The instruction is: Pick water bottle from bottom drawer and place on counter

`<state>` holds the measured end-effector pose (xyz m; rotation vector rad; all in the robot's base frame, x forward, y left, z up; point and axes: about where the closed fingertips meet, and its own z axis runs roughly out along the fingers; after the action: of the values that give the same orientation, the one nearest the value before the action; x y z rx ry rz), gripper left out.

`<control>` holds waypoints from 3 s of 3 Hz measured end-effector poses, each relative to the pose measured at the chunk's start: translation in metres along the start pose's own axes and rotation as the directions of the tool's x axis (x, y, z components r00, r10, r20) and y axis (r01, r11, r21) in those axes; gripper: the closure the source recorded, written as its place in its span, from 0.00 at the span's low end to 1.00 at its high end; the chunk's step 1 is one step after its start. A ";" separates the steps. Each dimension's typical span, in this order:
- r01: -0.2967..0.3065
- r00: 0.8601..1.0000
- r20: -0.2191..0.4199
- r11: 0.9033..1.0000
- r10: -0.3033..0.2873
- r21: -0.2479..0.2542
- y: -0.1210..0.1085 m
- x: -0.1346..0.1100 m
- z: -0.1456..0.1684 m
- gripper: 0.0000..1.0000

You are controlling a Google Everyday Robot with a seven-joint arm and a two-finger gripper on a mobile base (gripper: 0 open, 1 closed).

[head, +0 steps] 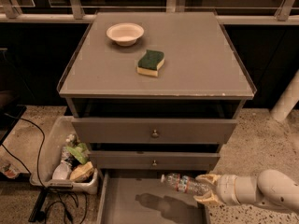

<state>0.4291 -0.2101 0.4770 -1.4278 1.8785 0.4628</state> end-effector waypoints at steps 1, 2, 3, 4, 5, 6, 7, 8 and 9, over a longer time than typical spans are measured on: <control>0.021 1.000 0.009 1.000 -0.021 0.021 0.000 -0.012 -0.019 1.00; 0.090 0.995 0.026 0.995 -0.091 0.051 -0.009 -0.044 -0.059 1.00; 0.170 0.985 0.015 0.983 -0.171 0.071 -0.025 -0.085 -0.101 1.00; 0.228 0.973 -0.045 0.971 -0.226 0.067 -0.047 -0.121 -0.137 1.00; 0.274 0.958 -0.113 0.958 -0.264 0.083 -0.063 -0.160 -0.174 1.00; 0.310 0.949 -0.105 0.941 -0.297 0.139 -0.073 -0.197 -0.214 1.00; 0.310 0.949 -0.105 0.940 -0.298 0.139 -0.073 -0.197 -0.214 1.00; 0.361 0.930 -0.134 0.919 -0.342 0.159 -0.085 -0.218 -0.228 1.00; 0.433 0.900 -0.159 0.875 -0.406 0.216 -0.119 -0.269 -0.267 1.00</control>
Offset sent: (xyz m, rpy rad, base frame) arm -0.0087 -0.0258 0.1497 -0.0313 -0.2037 0.0742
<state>0.4872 -0.2423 0.8689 -1.6538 1.5718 -0.0632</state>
